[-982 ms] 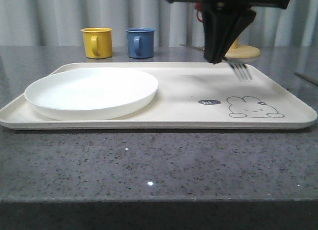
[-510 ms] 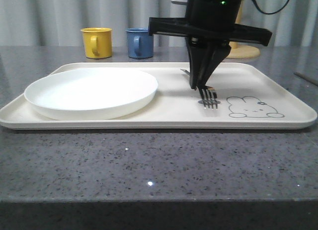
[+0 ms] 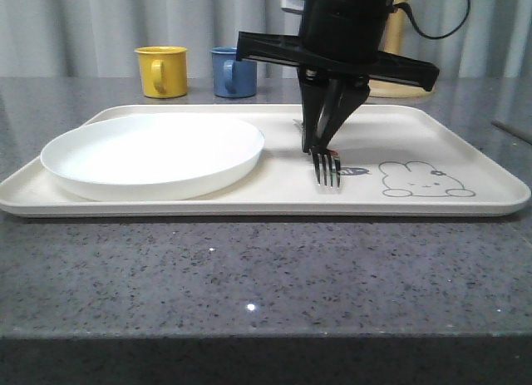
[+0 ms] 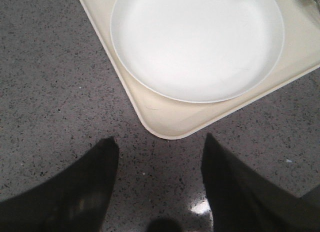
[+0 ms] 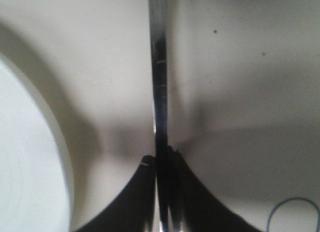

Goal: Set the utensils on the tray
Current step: 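Carry the fork onto the tray beside the bunny drawing and release, then lift the right gripper away from the fork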

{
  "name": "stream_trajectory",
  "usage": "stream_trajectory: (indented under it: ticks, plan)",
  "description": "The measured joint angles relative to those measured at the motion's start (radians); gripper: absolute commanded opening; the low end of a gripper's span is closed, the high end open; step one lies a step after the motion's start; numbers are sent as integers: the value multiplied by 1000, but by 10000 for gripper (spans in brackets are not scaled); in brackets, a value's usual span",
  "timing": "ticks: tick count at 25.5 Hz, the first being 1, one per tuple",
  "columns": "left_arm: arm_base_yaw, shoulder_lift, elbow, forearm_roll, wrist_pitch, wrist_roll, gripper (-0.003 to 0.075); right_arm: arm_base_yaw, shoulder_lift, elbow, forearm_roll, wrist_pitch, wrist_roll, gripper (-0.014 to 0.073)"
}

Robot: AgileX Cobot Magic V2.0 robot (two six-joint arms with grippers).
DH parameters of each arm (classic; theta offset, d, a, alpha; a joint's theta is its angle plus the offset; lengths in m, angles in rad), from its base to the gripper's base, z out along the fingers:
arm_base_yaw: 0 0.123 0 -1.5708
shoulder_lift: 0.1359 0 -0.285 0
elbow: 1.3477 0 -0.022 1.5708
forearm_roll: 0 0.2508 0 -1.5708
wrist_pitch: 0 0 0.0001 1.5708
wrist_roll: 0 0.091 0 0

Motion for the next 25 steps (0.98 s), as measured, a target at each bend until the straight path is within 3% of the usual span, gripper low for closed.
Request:
stream_trajectory:
  ticks: [3, 9, 16, 25]
  plan:
    - [0, 0, 0, 0, 0, 0, 370, 0, 0, 0, 0, -1, 0, 273]
    - [0, 0, 0, 0, 0, 0, 370, 0, 0, 0, 0, -2, -8, 276]
    - [0, 0, 0, 0, 0, 0, 370, 0, -48, 0, -9, 1, -132, 276]
    - [0, 0, 0, 0, 0, 0, 370, -60, -217, 27, -176, 94, -211, 276]
